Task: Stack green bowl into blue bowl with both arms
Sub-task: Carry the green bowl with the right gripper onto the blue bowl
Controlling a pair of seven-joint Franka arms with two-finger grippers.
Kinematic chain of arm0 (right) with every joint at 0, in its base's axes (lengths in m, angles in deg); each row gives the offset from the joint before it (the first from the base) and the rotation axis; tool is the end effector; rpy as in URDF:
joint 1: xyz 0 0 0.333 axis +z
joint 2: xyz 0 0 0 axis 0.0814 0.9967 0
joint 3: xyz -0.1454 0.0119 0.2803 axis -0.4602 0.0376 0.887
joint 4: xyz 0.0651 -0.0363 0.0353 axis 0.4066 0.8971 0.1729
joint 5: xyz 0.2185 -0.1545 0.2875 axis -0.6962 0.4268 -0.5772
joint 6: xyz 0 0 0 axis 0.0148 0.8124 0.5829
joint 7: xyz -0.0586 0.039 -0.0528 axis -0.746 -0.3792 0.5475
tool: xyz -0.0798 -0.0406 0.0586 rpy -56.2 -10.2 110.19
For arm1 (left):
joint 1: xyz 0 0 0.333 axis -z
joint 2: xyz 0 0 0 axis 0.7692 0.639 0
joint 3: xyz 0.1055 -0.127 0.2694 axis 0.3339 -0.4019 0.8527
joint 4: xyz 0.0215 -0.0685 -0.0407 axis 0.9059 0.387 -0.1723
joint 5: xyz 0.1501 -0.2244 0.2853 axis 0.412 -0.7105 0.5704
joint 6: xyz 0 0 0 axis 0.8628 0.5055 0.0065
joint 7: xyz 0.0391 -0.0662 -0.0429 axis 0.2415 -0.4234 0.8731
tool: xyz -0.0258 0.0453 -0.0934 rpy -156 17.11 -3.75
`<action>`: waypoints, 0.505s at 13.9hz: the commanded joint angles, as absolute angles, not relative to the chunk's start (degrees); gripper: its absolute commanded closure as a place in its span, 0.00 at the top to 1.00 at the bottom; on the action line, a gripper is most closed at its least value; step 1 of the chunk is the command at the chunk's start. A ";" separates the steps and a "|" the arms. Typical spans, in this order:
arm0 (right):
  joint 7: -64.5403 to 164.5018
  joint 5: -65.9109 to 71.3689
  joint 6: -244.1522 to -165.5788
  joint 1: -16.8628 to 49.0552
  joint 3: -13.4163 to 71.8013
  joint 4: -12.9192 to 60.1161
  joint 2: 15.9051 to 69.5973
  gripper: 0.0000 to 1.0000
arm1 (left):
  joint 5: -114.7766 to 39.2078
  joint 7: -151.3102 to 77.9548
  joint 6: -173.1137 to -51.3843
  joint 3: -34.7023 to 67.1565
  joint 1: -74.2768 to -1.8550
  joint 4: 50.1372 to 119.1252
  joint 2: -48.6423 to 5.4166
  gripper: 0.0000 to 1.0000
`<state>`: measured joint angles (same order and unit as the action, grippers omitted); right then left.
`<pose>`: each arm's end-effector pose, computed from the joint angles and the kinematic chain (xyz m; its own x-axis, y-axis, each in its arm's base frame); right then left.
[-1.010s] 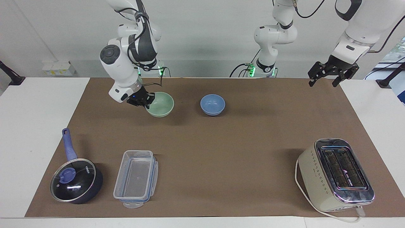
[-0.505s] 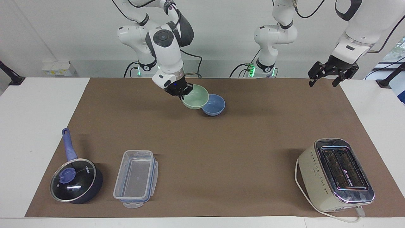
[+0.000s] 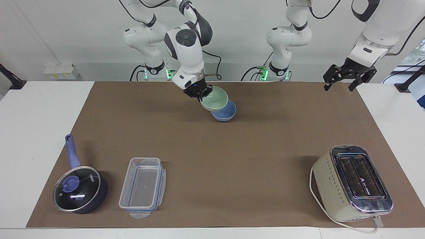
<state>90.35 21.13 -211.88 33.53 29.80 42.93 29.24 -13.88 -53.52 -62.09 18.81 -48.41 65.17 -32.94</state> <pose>0.4308 0.3307 0.3899 0.9934 -0.0361 -0.1086 -0.0515 -0.9885 -0.1420 0.5432 -0.0246 0.6377 0.9978 -0.0655 -0.0022 -0.0655 -0.9976 0.0229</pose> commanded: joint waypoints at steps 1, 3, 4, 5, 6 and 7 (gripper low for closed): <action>89.89 19.17 -214.09 33.85 29.55 44.03 29.61 0.00 | -13.26 -54.14 -61.14 18.29 -49.23 64.55 -32.82 1.00; 90.06 18.82 -216.46 33.85 29.55 44.91 30.13 0.00 | -13.26 -54.14 -61.14 18.37 -49.23 64.55 -32.82 1.00; 89.89 17.60 -217.34 33.85 29.55 45.35 30.40 0.00 | -13.26 -54.14 -61.14 18.29 -49.23 64.55 -32.82 1.00; 89.88 16.80 -217.95 33.94 29.55 45.88 30.49 0.00 | -13.26 -54.14 -61.14 18.29 -49.23 64.55 -32.82 1.00; 89.97 16.62 -218.74 34.29 29.55 46.23 30.92 0.00 | -13.26 -54.14 -61.14 18.29 -49.23 64.55 -32.82 1.00; 89.97 16.62 -219.19 34.46 29.55 46.93 31.01 0.00 | -13.26 -54.14 -61.14 18.29 -49.23 64.55 -32.82 1.00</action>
